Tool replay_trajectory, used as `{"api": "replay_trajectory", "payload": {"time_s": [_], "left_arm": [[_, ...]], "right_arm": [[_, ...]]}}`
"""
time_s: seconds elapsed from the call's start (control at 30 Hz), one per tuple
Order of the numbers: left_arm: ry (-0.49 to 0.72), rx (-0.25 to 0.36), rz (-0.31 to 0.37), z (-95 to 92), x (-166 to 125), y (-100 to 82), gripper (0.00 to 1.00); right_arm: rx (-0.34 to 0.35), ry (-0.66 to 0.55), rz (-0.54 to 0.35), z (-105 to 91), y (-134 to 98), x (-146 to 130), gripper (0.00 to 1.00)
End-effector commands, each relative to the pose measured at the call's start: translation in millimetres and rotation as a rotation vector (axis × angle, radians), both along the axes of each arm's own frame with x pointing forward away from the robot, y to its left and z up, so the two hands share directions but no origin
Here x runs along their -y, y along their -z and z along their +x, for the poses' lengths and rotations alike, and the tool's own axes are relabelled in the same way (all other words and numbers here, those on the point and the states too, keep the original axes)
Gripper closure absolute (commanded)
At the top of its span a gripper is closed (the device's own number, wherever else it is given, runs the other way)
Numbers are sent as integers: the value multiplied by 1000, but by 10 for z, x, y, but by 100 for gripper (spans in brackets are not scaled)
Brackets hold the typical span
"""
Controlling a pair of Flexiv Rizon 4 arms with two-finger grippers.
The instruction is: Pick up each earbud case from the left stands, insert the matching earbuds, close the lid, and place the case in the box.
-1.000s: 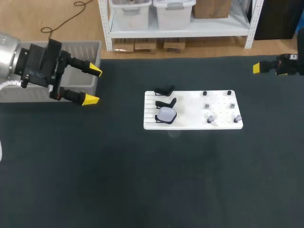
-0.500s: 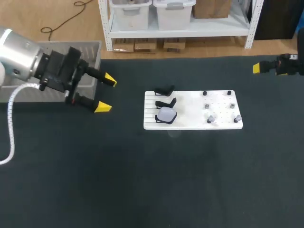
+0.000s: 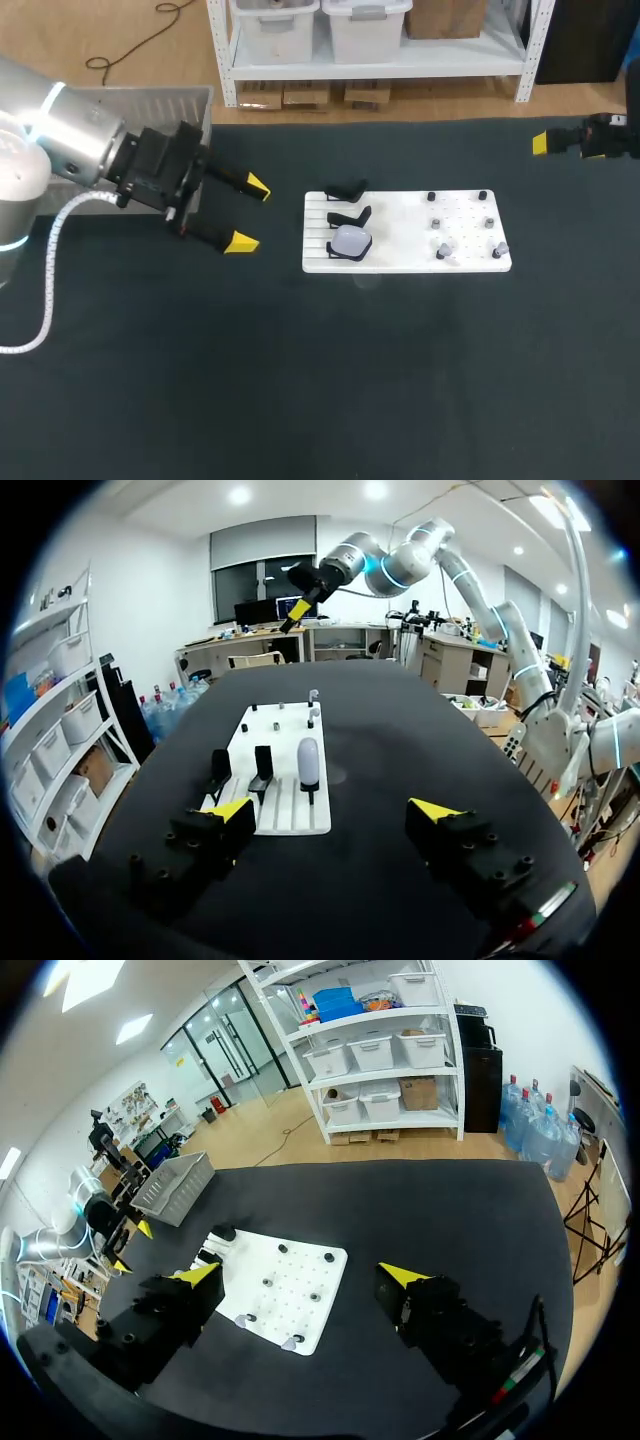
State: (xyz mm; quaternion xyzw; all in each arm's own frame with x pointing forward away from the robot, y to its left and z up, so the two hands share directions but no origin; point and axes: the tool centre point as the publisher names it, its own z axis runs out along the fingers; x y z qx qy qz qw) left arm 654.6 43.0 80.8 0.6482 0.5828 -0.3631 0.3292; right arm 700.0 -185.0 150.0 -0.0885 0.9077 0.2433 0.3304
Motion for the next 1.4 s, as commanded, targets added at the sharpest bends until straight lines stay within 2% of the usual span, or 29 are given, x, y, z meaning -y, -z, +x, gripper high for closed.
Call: {"api": "replay_trajectory", "payload": {"time_s": [0.03,0.43,0.9,0.97,1.1,1.17,1.27,1.4], "left_arm": [[-7,-2,-3,28,68,91,0],[-10,-5,-46,46,280,270,0],[-37,-35,-42,119,554,419,0],[-36,-35,-40,138,589,443,10],[-42,-35,-29,187,635,497,15],[-44,-34,-26,214,645,527,14],[-45,-32,-20,243,652,561,5],[-49,-34,-14,267,671,588,7]], "right_arm": [[0,0,0,0,0,0,0],[0,0,0,0,0,0,0],[0,0,0,0,0,0,0],[0,0,0,0,0,0,0],[0,0,0,0,0,0,0],[0,0,0,0,0,0,0],[0,0,0,0,0,0,0],[0,0,0,0,0,0,0]]}}
